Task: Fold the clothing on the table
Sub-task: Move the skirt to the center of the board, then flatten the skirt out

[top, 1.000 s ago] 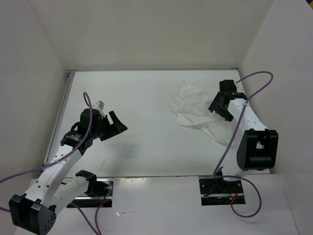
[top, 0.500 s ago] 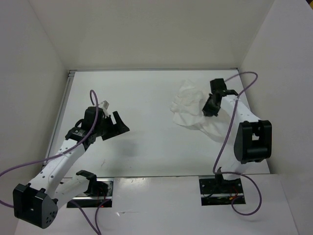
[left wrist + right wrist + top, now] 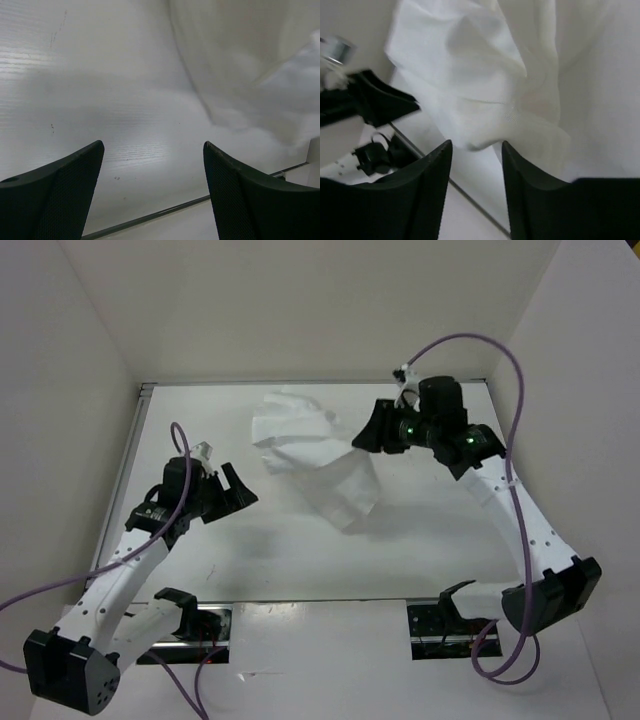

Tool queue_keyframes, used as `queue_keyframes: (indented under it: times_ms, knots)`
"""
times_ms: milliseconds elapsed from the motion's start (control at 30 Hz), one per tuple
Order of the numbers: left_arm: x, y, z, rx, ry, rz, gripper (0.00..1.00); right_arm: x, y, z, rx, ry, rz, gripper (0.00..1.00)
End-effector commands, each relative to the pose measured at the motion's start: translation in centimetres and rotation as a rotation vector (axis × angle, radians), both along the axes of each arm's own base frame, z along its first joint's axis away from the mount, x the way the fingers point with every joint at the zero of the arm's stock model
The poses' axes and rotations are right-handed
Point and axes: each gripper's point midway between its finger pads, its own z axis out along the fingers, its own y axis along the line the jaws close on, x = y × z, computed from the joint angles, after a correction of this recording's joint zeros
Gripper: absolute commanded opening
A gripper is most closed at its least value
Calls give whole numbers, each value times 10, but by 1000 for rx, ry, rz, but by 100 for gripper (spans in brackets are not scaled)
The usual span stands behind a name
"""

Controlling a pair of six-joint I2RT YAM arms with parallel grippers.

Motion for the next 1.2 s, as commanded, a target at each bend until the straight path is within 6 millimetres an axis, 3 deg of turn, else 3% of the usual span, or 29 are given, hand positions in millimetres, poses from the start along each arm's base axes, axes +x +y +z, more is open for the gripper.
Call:
queue_keyframes:
  times_ms: [0,133,300,333,400,567,600,633,667,867,967,1100,1167]
  knots:
    - [4,7,28,-1,-89,28,87,-34,-12,-82,-121,256,14,53]
    - [0,8,25,-6,-79,34,87,-28,-27,-79,-168,223,-69,58]
    - [10,1,27,-6,-78,-3,87,-13,-22,-109,-209,301,-74,57]
    - [10,-6,20,-25,-46,-33,87,-12,-20,-125,-218,340,-62,57]
    - [13,-12,13,-24,-20,-84,85,-13,-13,-136,-223,365,-29,57]
    - [10,-42,-18,15,129,-197,68,-31,7,-168,-318,406,78,53]
    - [6,-52,-22,23,147,-220,68,-49,28,-171,-381,357,165,53]
    - [6,-53,-22,16,153,-212,68,-49,28,-171,-382,357,166,53]
    - [7,-56,-16,13,139,-223,68,-65,45,-173,-423,324,226,53]
    - [17,-47,-9,65,127,-170,72,-104,66,-207,-600,306,287,53]
    - [19,-43,-7,85,123,-151,72,-110,71,-220,-657,305,294,53]
    - [20,-36,3,99,111,-106,74,-110,65,-253,-765,320,248,55]
    - [21,-29,14,92,72,-79,75,-110,67,-265,-788,333,245,55]
